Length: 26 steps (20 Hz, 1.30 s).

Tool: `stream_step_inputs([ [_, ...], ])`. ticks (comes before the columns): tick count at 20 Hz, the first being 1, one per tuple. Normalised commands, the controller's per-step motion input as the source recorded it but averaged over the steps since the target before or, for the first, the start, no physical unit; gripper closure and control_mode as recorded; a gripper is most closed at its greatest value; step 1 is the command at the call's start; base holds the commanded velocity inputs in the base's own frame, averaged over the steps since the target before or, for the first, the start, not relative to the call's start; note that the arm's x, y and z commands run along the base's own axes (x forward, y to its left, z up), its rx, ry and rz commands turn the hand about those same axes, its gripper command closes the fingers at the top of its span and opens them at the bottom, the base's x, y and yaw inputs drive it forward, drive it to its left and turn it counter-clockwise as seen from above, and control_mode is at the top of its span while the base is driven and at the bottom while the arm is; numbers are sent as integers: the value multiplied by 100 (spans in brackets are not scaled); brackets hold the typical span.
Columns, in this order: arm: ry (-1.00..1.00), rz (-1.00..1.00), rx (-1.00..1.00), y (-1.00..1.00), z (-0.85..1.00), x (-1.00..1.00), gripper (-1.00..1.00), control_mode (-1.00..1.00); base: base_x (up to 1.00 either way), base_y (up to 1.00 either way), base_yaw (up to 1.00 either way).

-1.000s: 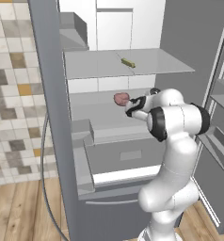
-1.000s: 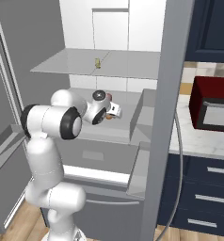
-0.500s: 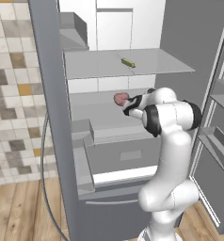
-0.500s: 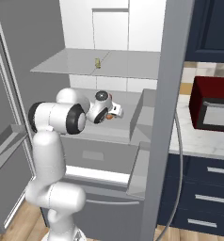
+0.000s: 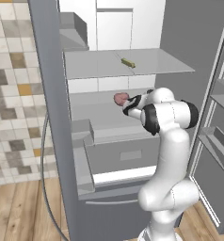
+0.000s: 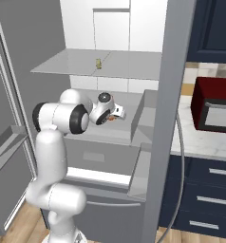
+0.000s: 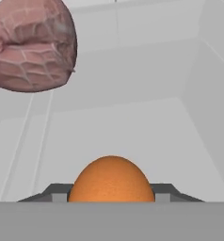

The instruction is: Pick the egg and butter from the fridge and place them by the bowl for mixing.

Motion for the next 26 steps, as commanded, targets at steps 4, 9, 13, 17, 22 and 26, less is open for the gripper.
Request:
stream_step_inputs([
  [4,0,0,0,-1,-8,-29,100,-100,0,0,0],
  [9,0,0,0,3,15,-57,100,-100,0,0,0],
  [13,0,0,1,11,23,-60,100,-100,0,0,0],
  [17,0,2,0,20,32,-56,100,-100,0,0,0],
  [22,0,4,0,21,36,-55,100,-100,0,0,0],
  [26,0,0,0,19,30,-50,100,-100,0,0,0],
])
